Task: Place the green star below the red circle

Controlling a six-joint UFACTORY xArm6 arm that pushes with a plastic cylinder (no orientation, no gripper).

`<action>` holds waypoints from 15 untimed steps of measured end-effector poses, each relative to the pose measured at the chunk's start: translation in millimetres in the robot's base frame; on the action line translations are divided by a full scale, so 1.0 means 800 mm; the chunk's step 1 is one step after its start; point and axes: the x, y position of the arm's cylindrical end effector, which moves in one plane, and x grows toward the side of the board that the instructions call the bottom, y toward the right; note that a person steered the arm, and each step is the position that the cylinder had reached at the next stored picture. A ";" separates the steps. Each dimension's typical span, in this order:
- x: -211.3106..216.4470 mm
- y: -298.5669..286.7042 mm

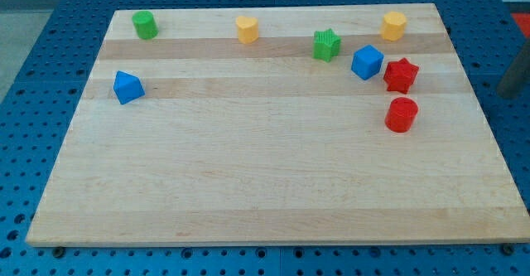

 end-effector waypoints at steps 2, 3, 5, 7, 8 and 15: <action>-0.101 -0.030; -0.116 -0.067; -0.144 -0.153; -0.144 -0.276; -0.145 -0.321; -0.045 -0.409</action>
